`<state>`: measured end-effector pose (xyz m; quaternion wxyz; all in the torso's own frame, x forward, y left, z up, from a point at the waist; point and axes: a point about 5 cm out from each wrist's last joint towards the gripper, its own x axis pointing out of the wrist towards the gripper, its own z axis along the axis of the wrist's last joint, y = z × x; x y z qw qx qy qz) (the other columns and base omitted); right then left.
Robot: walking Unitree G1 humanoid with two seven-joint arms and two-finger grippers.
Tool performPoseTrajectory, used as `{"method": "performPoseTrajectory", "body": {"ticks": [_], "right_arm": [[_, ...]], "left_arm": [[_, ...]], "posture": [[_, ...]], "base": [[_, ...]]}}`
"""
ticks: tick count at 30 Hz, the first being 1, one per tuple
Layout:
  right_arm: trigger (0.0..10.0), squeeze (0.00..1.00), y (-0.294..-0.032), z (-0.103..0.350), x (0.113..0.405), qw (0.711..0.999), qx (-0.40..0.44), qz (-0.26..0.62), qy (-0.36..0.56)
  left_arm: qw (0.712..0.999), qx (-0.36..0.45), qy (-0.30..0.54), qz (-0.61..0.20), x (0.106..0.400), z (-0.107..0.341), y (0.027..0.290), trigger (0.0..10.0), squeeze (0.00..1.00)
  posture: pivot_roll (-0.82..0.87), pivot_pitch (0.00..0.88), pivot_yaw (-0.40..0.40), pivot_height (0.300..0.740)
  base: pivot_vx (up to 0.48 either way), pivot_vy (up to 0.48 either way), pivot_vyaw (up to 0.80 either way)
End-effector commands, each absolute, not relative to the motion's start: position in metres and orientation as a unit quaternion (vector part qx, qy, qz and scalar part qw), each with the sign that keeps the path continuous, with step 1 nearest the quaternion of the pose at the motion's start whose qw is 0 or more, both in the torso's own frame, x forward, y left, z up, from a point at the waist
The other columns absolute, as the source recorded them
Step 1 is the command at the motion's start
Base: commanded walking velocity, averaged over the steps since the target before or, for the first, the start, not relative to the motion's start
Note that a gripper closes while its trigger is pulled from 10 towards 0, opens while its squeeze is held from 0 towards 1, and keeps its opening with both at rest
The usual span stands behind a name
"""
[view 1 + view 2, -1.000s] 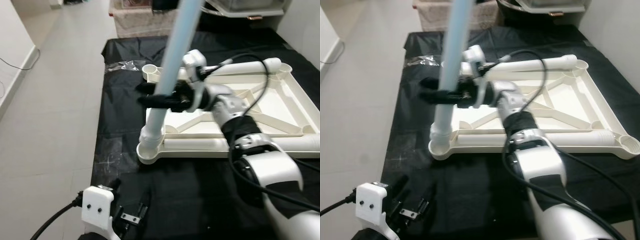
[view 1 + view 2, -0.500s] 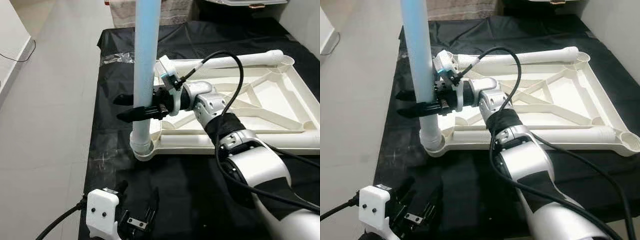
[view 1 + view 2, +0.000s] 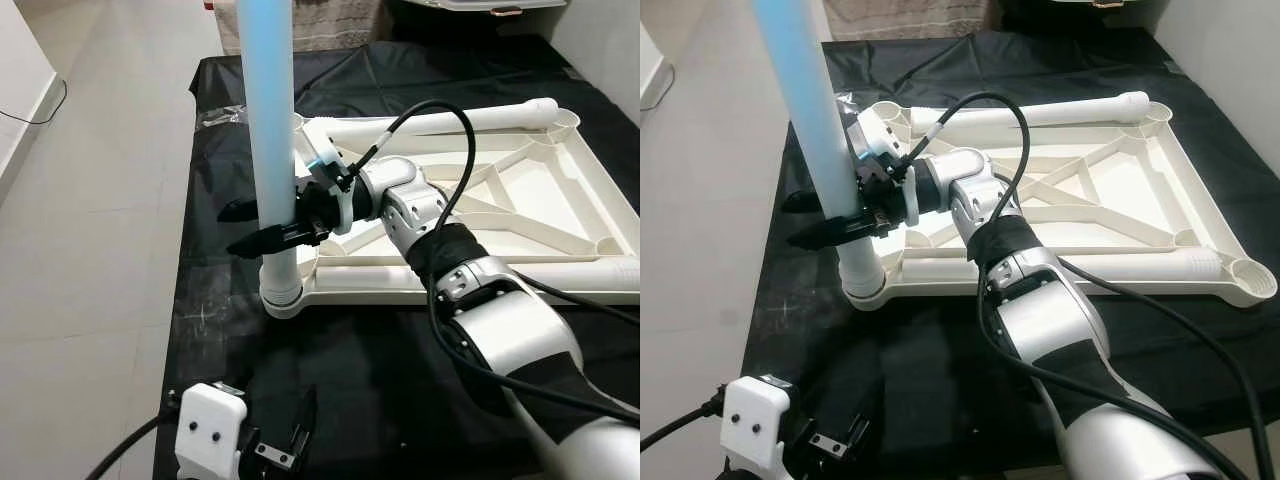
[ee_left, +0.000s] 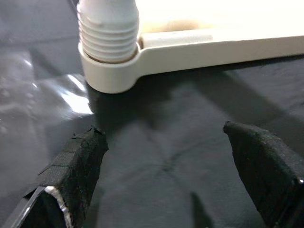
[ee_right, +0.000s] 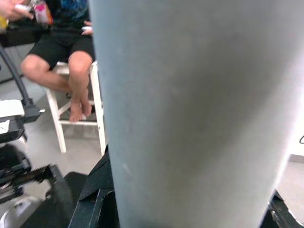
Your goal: Building children table
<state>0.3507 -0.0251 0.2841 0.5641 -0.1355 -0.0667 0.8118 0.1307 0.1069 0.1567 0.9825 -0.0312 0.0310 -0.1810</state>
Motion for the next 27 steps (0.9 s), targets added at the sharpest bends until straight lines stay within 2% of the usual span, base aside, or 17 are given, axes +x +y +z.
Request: {"method": "performPoseTrajectory", "body": {"ticks": [1,3,9,22,23,24,27], "right_arm": [[10.0,0.0,-0.031,0.255,0.352,0.567,-0.142,0.811,-0.004],[10.0,0.0,-0.031,0.253,0.352,0.566,-0.147,0.811,-0.003],[10.0,0.0,-0.032,0.248,0.353,0.563,-0.175,0.808,0.01],[10.0,0.0,-0.033,0.248,0.353,0.557,-0.19,0.808,0.019],[10.0,0.0,-0.031,0.251,0.353,0.56,-0.183,0.808,0.018],[10.0,0.0,-0.025,0.259,0.354,0.569,-0.123,0.813,0.011],[10.0,0.0,-0.023,0.262,0.353,0.57,-0.096,0.816,0.008]], "left_arm": [[0.986,0.008,0.035,-0.161,0.134,0.15,0.115,10.0,0.0],[0.985,0.021,0.034,-0.165,0.135,0.149,0.116,10.0,0.0],[0.969,0.13,0.019,-0.211,0.144,0.139,0.119,10.0,0.0],[0.968,0.123,0.001,-0.217,0.153,0.141,0.112,10.0,0.0],[0.968,0.121,0.001,-0.218,0.152,0.141,0.11,10.0,0.0],[0.968,0.121,-0.001,-0.22,0.151,0.139,0.109,10.0,0.0],[0.968,0.122,-0.002,-0.22,0.151,0.138,0.108,10.0,0.0]], "posture": [[0.08,0.277,-0.056,0.74],[0.07,0.274,-0.058,0.74],[0.07,0.271,-0.056,0.74],[0.07,0.267,-0.053,0.74],[0.07,0.267,-0.053,0.74],[0.06,0.261,-0.057,0.74],[0.06,0.261,-0.057,0.74]], "base": [[0.0,0.0,0.0],[0.0,0.0,0.0],[0.0,0.0,0.0],[0.0,0.0,0.0],[0.0,0.0,0.0],[0.0,0.0,0.0],[0.0,0.0,0.0]]}}
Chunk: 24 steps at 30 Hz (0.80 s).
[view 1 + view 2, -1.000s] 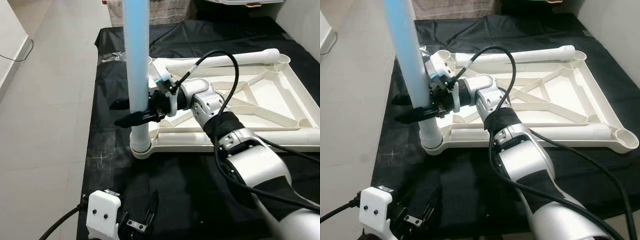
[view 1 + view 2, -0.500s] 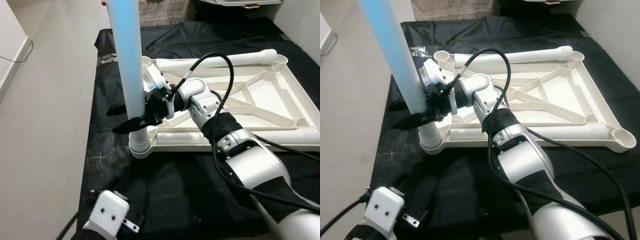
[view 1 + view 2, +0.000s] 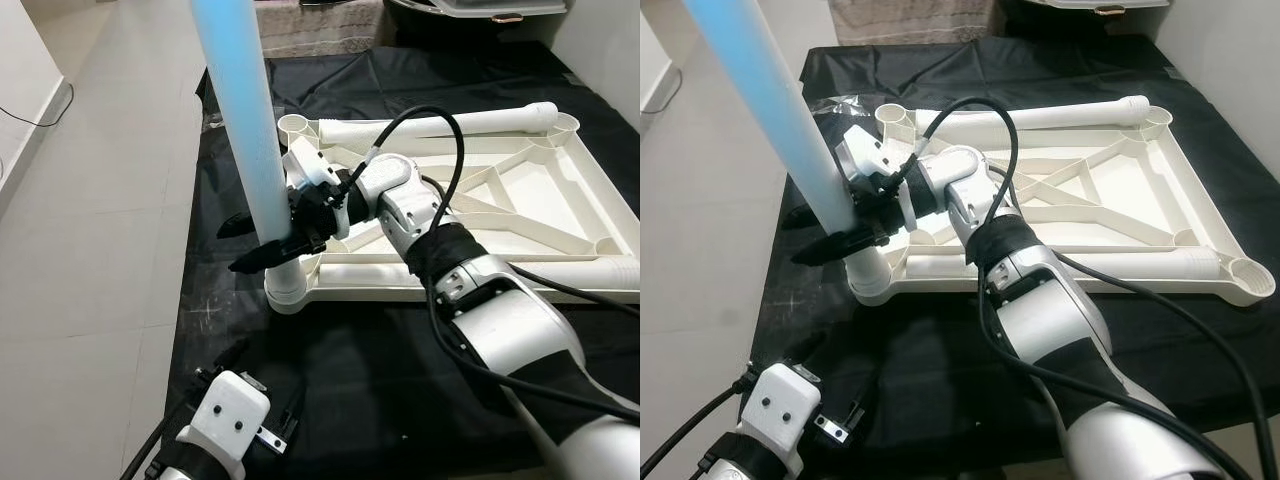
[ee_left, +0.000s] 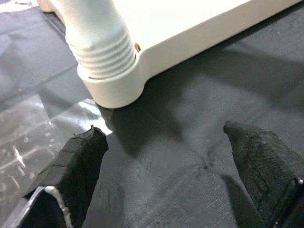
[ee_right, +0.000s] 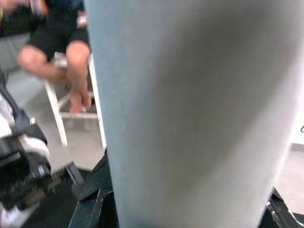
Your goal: Building children table
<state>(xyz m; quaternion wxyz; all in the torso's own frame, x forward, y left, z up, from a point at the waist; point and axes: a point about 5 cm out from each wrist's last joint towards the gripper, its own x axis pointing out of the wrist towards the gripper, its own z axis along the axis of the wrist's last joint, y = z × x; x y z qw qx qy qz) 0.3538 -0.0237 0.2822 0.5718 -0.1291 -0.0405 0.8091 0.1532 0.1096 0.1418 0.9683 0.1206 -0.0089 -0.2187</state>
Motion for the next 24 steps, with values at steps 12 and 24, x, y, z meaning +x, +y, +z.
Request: {"method": "performPoseTrajectory", "body": {"ticks": [12,24], "right_arm": [[10.0,0.0,-0.004,0.257,0.347,0.557,-0.027,0.83,0.01],[10.0,0.0,-0.006,0.241,0.343,0.543,-0.096,0.834,0.02]], "left_arm": [[0.971,0.114,-0.001,-0.212,0.147,0.14,0.105,10.0,0.0],[0.97,0.112,0.001,-0.215,0.146,0.138,0.106,10.0,0.0]], "posture": [[0.08,0.266,-0.076,0.74],[0.08,0.263,-0.067,0.74]], "base": [[0.0,0.0,0.0],[0.0,0.0,0.0]]}}
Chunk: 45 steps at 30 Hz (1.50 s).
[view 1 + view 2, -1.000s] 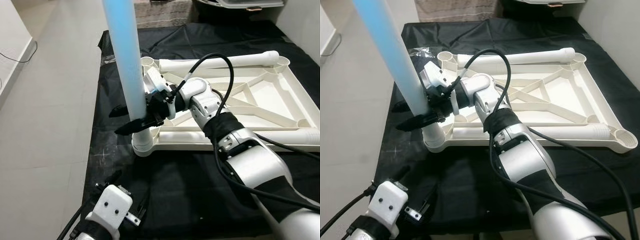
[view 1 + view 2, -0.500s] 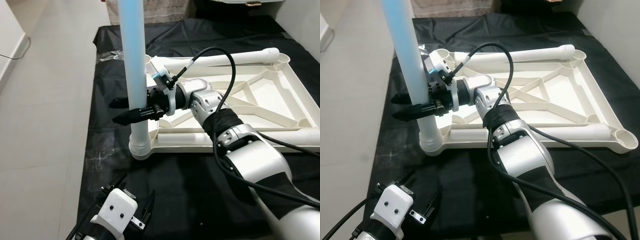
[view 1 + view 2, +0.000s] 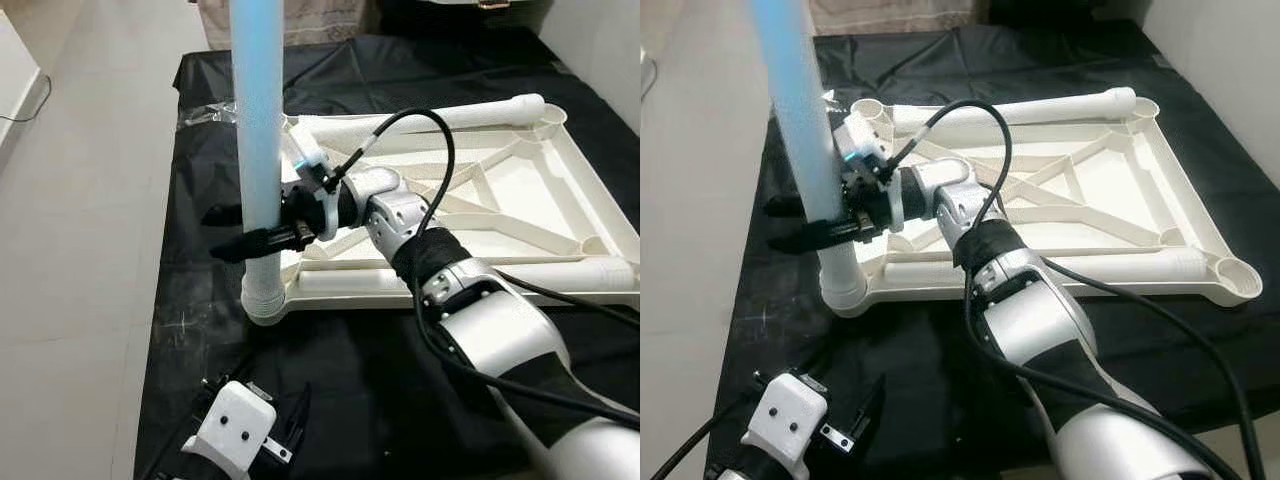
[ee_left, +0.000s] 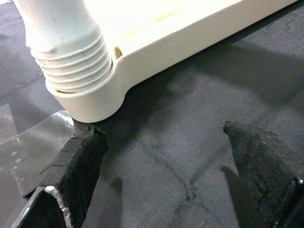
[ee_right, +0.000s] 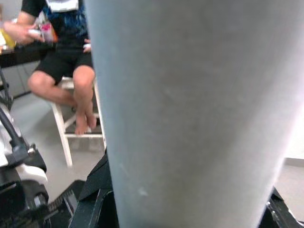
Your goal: Building children table
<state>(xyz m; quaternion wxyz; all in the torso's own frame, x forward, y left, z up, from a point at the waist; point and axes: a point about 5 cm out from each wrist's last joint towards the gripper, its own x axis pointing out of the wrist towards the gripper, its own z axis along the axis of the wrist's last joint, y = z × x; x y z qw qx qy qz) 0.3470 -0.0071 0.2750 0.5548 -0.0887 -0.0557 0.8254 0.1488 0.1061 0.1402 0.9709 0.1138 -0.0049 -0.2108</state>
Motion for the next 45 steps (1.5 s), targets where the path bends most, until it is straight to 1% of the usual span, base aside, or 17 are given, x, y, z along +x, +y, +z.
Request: {"method": "performPoseTrajectory", "body": {"ticks": [1,8,12,13,14,15,16,17,18,19,21,24,26,32,38,40,45], "right_arm": [[10.0,0.0,-0.006,0.239,0.343,0.539,-0.116,0.834,0.023],[10.0,0.0,-0.003,0.235,0.342,0.532,-0.143,0.834,0.035],[10.0,0.0,-0.001,0.23,0.345,0.554,-0.157,0.817,0.038],[10.0,0.0,0.001,0.226,0.347,0.579,-0.155,0.8,0.041],[10.0,0.0,0.001,0.226,0.347,0.579,-0.155,0.8,0.041],[10.0,0.0,0.002,0.224,0.35,0.608,-0.143,0.779,0.045],[10.0,0.0,0.002,0.224,0.35,0.608,-0.143,0.779,0.045],[10.0,0.0,0.003,0.222,0.352,0.632,-0.132,0.762,0.05],[10.0,0.0,0.002,0.219,0.361,0.699,-0.108,0.705,0.049],[10.0,0.0,0.002,0.219,0.361,0.699,-0.108,0.705,0.049],[10.0,0.0,-0.004,0.216,0.37,0.759,-0.091,0.643,0.052],[10.0,0.0,-0.006,0.215,0.373,0.776,-0.088,0.622,0.051],[10.0,0.0,-0.014,0.212,0.381,0.821,-0.064,0.565,0.052],[10.0,0.0,-0.02,0.209,0.385,0.85,-0.054,0.522,0.038],[10.0,0.0,-0.019,0.215,0.394,0.916,-0.022,0.4,0.025],[10.0,0.0,-0.019,0.215,0.394,0.916,-0.022,0.4,0.025],[10.0,0.0,-0.015,0.224,0.4,0.957,-0.024,0.288,0.012]], "left_arm": [[0.97,0.113,0.001,-0.216,0.146,0.138,0.106,10.0,0.0],[0.97,0.115,0.001,-0.215,0.147,0.138,0.107,10.0,0.0],[0.97,0.115,0.001,-0.215,0.148,0.138,0.106,10.0,0.0],[0.97,0.116,0.0,-0.215,0.148,0.138,0.106,10.0,0.0],[0.97,0.116,0.0,-0.215,0.148,0.138,0.106,10.0,0.0],[0.97,0.116,0.0,-0.215,0.148,0.138,0.106,10.0,0.0],[0.97,0.116,0.0,-0.215,0.148,0.138,0.106,10.0,0.0],[0.97,0.116,0.0,-0.215,0.148,0.138,0.106,10.0,0.0],[0.97,0.116,-0.001,-0.215,0.149,0.137,0.106,10.0,0.0],[0.97,0.116,-0.001,-0.215,0.149,0.137,0.106,10.0,0.0],[0.97,0.115,-0.001,-0.215,0.149,0.137,0.106,10.0,0.0],[0.97,0.115,-0.001,-0.214,0.149,0.137,0.106,10.0,0.0],[0.97,0.115,-0.001,-0.216,0.15,0.137,0.106,10.0,0.0],[0.969,0.115,-0.001,-0.217,0.151,0.137,0.107,10.0,0.0],[0.969,0.114,0.0,-0.218,0.151,0.137,0.107,10.0,0.0],[0.969,0.114,0.0,-0.218,0.151,0.137,0.107,10.0,0.0],[0.969,0.114,0.0,-0.218,0.151,0.137,0.107,10.0,0.0]], "posture": [[0.08,0.264,-0.066,0.74],[0.08,0.265,-0.062,0.74],[0.08,0.265,-0.063,0.74],[0.08,0.265,-0.063,0.74],[0.08,0.265,-0.063,0.74],[0.08,0.265,-0.063,0.74],[0.08,0.265,-0.063,0.74],[0.08,0.265,-0.063,0.74],[0.07,0.264,-0.06,0.74],[0.07,0.264,-0.06,0.74],[0.07,0.264,-0.06,0.74],[0.07,0.264,-0.06,0.74],[0.07,0.264,-0.06,0.74],[0.07,0.265,-0.057,0.74],[0.07,0.265,-0.053,0.74],[0.07,0.265,-0.053,0.74],[0.07,0.265,-0.055,0.74]], "base": [[0.0,0.0,0.0],[0.0,0.0,0.0],[0.0,0.0,0.0],[0.0,0.0,0.0],[0.0,0.0,0.0],[0.0,0.0,0.0],[0.0,0.0,0.0],[0.0,0.0,0.0],[0.0,0.0,0.0],[0.0,0.0,0.0],[0.0,0.0,0.0],[0.0,0.0,0.0],[0.0,0.0,0.0],[0.0,0.0,0.0],[0.0,0.0,0.0],[0.0,0.0,0.0],[0.0,0.0,0.0]]}}
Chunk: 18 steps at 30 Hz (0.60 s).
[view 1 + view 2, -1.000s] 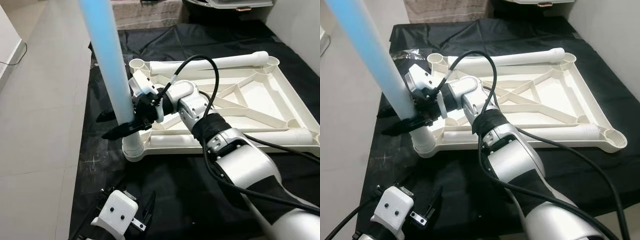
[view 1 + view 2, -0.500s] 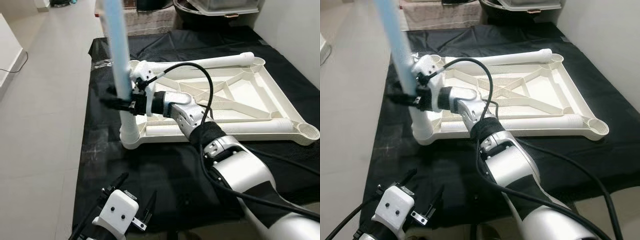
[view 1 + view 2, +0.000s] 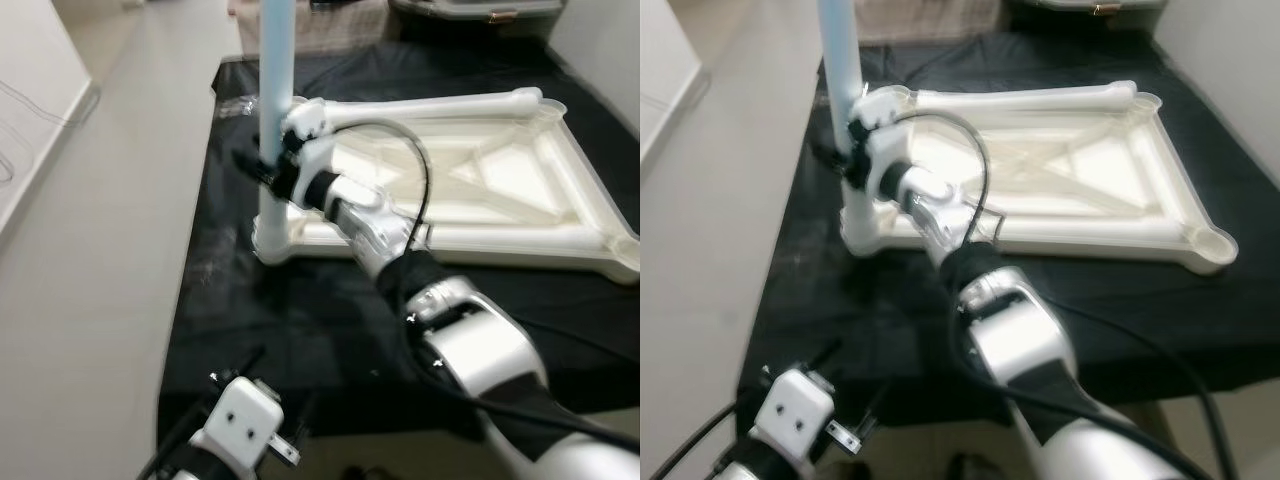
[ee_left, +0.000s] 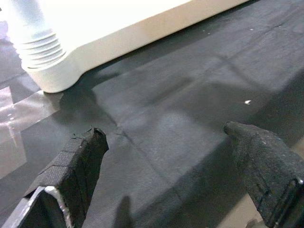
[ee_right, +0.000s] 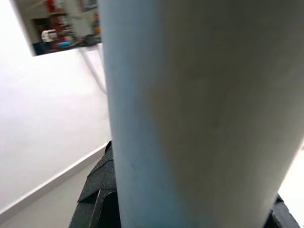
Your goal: Building children table
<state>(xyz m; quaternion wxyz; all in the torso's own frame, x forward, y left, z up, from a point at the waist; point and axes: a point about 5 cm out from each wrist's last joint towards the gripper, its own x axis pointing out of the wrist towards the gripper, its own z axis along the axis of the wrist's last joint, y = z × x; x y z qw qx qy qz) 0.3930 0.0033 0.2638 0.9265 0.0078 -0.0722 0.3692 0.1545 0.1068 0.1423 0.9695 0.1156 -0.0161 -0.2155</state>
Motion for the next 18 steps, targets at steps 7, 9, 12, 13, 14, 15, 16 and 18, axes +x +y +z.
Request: {"method": "performPoseTrajectory", "body": {"ticks": [7,9,12,13,14,15,16,18], "right_arm": [[10.0,0.0,-0.013,0.229,0.401,0.974,-0.047,0.222,-0.016],[10.0,0.0,-0.005,0.234,0.397,0.969,-0.079,0.229,-0.048],[10.0,0.0,0.002,0.232,0.394,0.969,-0.117,0.215,-0.047],[10.0,0.0,0.004,0.229,0.393,0.969,-0.118,0.212,-0.038],[10.0,0.0,0.006,0.228,0.392,0.97,-0.117,0.211,-0.031],[10.0,0.0,0.007,0.227,0.392,0.97,-0.114,0.212,-0.028],[10.0,0.0,0.007,0.227,0.392,0.97,-0.114,0.212,-0.028],[10.0,0.0,0.002,0.224,0.394,0.98,-0.106,0.165,-0.014]], "left_arm": [[0.969,0.113,0.0,-0.218,0.152,0.137,0.107,10.0,0.0],[0.969,0.113,-0.001,-0.219,0.152,0.137,0.107,10.0,0.0],[0.969,0.112,-0.001,-0.219,0.152,0.137,0.107,10.0,0.0],[0.969,0.112,-0.001,-0.219,0.152,0.137,0.107,10.0,0.0],[0.969,0.112,-0.001,-0.219,0.152,0.137,0.107,10.0,0.0],[0.969,0.112,-0.001,-0.219,0.152,0.137,0.107,10.0,0.0],[0.969,0.112,-0.001,-0.219,0.152,0.137,0.107,10.0,0.0],[0.969,0.112,-0.001,-0.219,0.152,0.137,0.107,10.0,0.0]], "posture": [[0.07,0.266,-0.058,0.74],[0.07,0.266,-0.058,0.74],[0.07,0.268,-0.059,0.74],[0.07,0.268,-0.059,0.74],[0.07,0.268,-0.059,0.74],[0.07,0.268,-0.059,0.74],[0.07,0.268,-0.059,0.74],[0.07,0.268,-0.059,0.74]], "base": [[0.0,0.0,0.0],[0.0,0.0,0.0],[0.0,0.0,0.0],[0.0,0.0,0.0],[0.0,0.0,0.0],[0.0,0.0,0.0],[0.0,0.0,0.0],[0.0,0.0,0.0]]}}
